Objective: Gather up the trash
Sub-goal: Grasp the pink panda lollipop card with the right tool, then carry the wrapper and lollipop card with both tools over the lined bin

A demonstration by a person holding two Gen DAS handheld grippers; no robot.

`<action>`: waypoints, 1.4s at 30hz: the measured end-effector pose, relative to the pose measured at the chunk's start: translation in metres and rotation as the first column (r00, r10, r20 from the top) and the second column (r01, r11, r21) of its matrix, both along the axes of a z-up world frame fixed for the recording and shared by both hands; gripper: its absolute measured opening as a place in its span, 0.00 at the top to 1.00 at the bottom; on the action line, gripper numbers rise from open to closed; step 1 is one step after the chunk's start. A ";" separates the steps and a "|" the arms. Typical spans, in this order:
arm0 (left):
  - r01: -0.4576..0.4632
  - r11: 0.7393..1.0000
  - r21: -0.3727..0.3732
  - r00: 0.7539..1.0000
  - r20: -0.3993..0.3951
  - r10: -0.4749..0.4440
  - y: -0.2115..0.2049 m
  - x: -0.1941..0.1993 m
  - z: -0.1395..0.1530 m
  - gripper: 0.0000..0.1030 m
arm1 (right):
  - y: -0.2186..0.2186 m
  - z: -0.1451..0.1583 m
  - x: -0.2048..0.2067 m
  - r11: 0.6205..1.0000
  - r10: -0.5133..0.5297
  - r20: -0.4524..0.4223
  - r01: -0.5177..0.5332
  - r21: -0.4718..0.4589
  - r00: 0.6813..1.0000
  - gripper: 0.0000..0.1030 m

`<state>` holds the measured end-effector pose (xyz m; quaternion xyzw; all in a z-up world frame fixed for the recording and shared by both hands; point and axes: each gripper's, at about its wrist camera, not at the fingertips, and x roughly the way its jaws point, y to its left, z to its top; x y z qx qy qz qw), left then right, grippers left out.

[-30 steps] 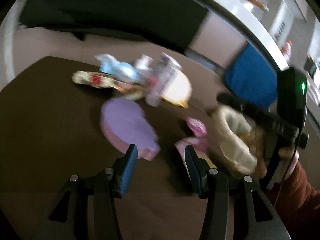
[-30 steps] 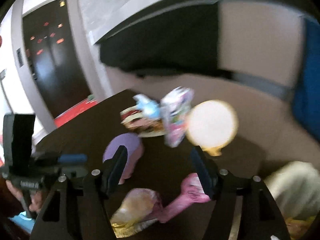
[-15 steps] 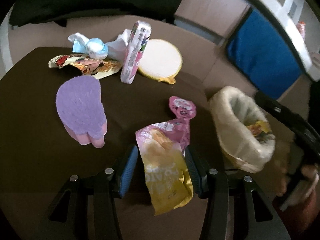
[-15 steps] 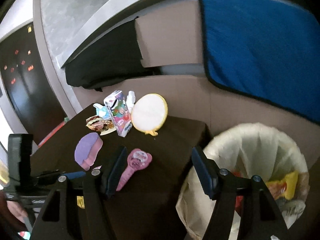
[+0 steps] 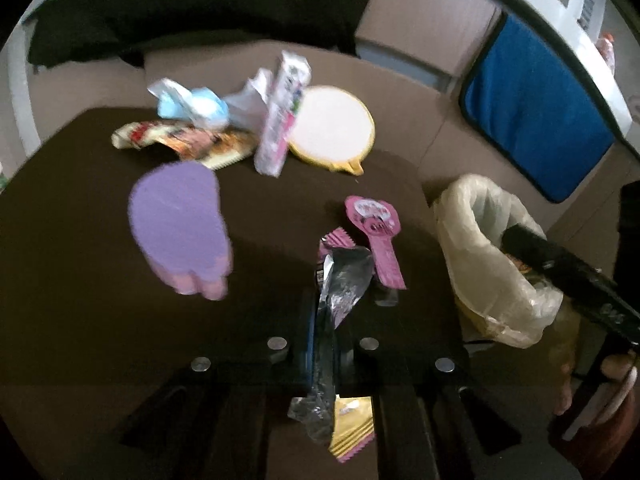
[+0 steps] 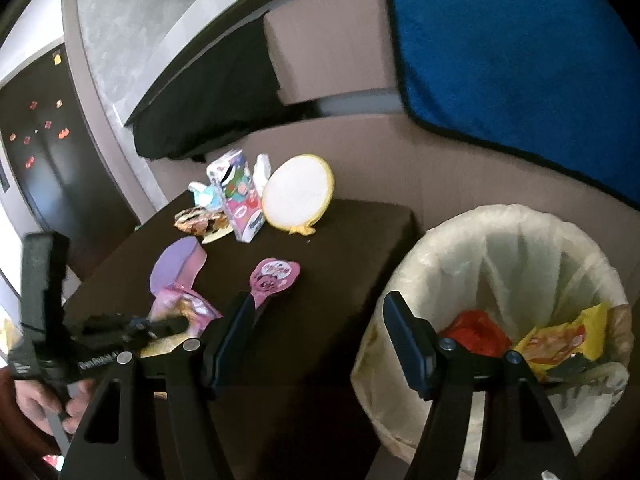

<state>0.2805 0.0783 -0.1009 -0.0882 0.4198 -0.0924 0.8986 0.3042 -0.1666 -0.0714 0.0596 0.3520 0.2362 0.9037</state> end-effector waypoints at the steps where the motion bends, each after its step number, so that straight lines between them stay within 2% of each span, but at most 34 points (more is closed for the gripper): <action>1: -0.014 1.000 0.004 1.000 0.020 0.014 0.006 -0.004 0.005 0.94 | 0.005 -0.002 0.002 1.000 0.008 -0.009 -0.008 -0.003 1.000 0.38; 6: -0.070 0.997 0.013 0.994 0.088 0.069 0.037 -0.017 0.022 0.94 | 0.040 -0.014 0.018 0.999 0.035 -0.064 -0.037 -0.032 0.997 0.38; 11: -0.124 0.992 0.031 0.982 0.146 0.119 0.064 -0.029 0.031 0.94 | 0.070 -0.030 0.042 0.996 0.019 -0.115 -0.029 -0.083 0.993 0.38; 18: -0.155 0.988 -0.020 0.978 0.141 0.156 0.094 -0.033 0.024 0.94 | 0.100 -0.051 0.069 0.990 -0.010 -0.185 -0.016 -0.141 0.983 0.38; 24: -0.168 0.984 -0.054 0.978 0.113 0.173 0.106 -0.033 0.012 0.94 | 0.122 -0.054 0.073 0.958 -0.032 -0.134 -0.008 -0.286 0.991 0.38; 25: -0.171 0.984 -0.058 0.978 0.109 0.177 0.107 -0.032 0.011 0.94 | 0.126 -0.056 0.071 0.950 -0.026 -0.122 -0.013 -0.312 0.992 0.40; 27: -0.176 0.982 -0.065 0.978 0.104 0.182 0.108 -0.031 0.009 0.94 | 0.131 -0.055 0.066 0.942 -0.001 -0.100 -0.032 -0.334 0.995 0.50; 29: -0.177 0.982 -0.068 0.978 0.102 0.183 0.108 -0.032 0.008 0.94 | 0.134 -0.054 0.059 0.936 0.018 -0.088 -0.048 -0.349 0.996 0.52; 35: -0.171 0.983 -0.061 0.976 0.123 0.177 0.103 -0.034 0.015 0.94 | 0.132 -0.020 0.017 0.946 0.097 0.050 -0.076 -0.315 0.994 0.52; 42: -0.136 0.990 -0.048 0.968 0.204 0.143 0.081 -0.045 0.050 0.94 | 0.117 0.045 -0.024 0.966 0.143 0.187 -0.096 -0.242 0.972 0.52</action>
